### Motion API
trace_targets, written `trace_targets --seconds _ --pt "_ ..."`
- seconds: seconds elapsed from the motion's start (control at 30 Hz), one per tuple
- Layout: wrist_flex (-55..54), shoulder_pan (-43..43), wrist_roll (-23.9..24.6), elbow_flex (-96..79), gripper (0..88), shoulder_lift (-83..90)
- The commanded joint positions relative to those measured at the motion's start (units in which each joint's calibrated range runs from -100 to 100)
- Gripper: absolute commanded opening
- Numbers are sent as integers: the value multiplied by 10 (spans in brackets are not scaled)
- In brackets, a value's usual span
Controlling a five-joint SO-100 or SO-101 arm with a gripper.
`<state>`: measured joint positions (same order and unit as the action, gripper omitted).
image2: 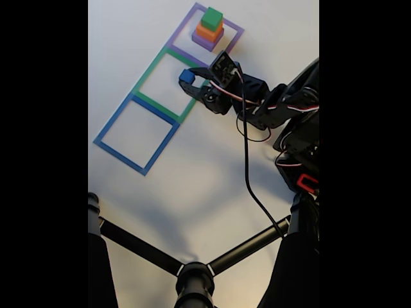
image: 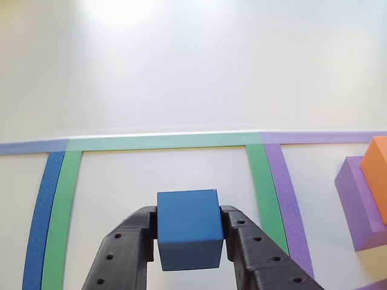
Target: Tower of hanoi
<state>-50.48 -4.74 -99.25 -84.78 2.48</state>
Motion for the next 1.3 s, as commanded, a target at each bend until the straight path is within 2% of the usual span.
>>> trace_targets --seconds 0.0,0.5,1.0,1.27 --pt "-48 1 -8 40 38 -43" --pt "-105 -1 -8 69 41 -139" --pt "-146 7 -8 70 116 -177" --pt "-142 3 -8 70 184 -161"
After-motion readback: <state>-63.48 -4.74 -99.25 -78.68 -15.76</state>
